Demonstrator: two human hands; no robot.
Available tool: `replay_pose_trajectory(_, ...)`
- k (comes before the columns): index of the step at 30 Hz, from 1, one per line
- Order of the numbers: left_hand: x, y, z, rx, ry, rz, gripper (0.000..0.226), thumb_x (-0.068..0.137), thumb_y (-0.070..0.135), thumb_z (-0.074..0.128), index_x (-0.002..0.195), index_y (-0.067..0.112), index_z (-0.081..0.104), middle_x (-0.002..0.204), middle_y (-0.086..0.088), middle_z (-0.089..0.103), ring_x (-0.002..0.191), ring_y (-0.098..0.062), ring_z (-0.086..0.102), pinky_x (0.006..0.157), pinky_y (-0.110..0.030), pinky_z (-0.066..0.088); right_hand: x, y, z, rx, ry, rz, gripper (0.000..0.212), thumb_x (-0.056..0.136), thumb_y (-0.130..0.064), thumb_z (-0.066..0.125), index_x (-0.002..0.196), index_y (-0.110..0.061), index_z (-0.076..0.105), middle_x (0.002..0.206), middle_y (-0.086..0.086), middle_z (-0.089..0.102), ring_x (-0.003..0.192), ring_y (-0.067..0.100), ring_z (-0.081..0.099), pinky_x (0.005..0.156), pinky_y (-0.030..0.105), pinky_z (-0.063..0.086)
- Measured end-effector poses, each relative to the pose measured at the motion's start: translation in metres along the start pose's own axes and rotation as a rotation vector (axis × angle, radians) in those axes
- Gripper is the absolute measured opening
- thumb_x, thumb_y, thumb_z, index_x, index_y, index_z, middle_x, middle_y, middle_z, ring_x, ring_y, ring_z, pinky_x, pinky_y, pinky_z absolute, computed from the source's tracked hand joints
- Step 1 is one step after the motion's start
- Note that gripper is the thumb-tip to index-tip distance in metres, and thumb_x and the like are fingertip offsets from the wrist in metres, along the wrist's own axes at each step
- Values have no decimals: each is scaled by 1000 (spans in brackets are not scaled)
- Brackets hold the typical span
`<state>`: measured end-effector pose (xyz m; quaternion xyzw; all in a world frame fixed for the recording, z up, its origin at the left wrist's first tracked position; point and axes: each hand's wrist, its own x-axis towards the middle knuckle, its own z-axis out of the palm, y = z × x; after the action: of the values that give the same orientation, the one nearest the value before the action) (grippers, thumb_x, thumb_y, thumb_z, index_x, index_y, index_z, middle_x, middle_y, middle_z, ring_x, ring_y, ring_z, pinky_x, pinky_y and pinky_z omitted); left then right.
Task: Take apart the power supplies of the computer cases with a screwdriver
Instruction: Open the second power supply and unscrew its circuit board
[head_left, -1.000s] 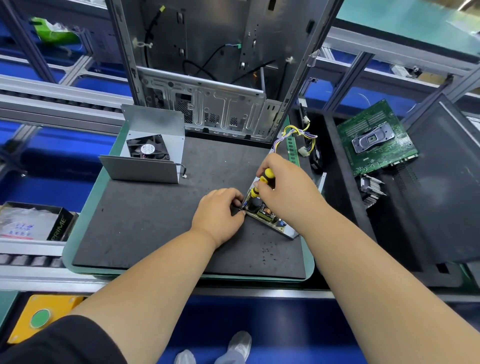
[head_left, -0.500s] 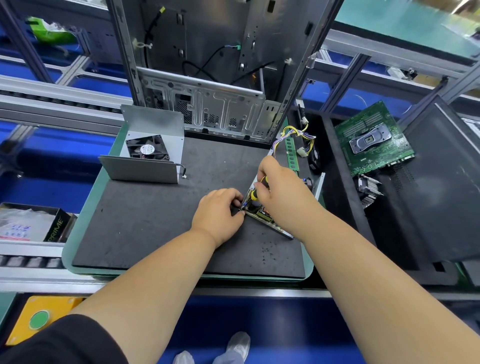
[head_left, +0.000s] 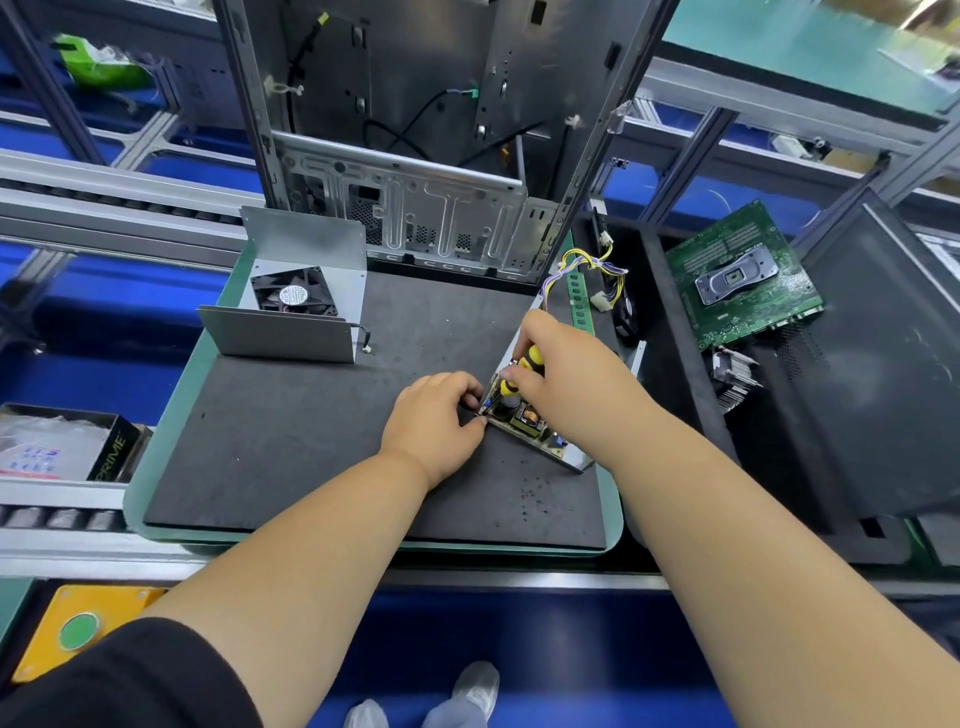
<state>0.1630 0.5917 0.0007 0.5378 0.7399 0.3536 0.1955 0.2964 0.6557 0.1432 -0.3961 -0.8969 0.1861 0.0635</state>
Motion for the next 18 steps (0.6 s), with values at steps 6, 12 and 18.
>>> replay_pose_trajectory(6,-1,0,2,7,5,10,23,79,25,73,91,35,55,83,19,56,84,-10,48,84,-28,41,-8,1,1,36,-2,-70,11,90,-10,60,99,-17,62,89,-3,53,88,18,46,70,30,28)
replay_pose_trajectory(12,-2,0,2,4,4,1,25,79,25,72,90,37,53,82,19,55,84,-10,48,83,-28,41,-6,-1,6,-168,133,-84,29,102,-39,51,95,-14,39,72,-1,48,73,29,46,61,38,27)
replay_pose_trajectory(18,-1,0,1,-4,2,-4,27,79,24,72,89,38,51,84,19,57,84,-10,49,83,-28,42,-6,1,8,-15,94,2,15,94,-17,56,99,-17,42,81,-1,52,75,24,46,58,36,27)
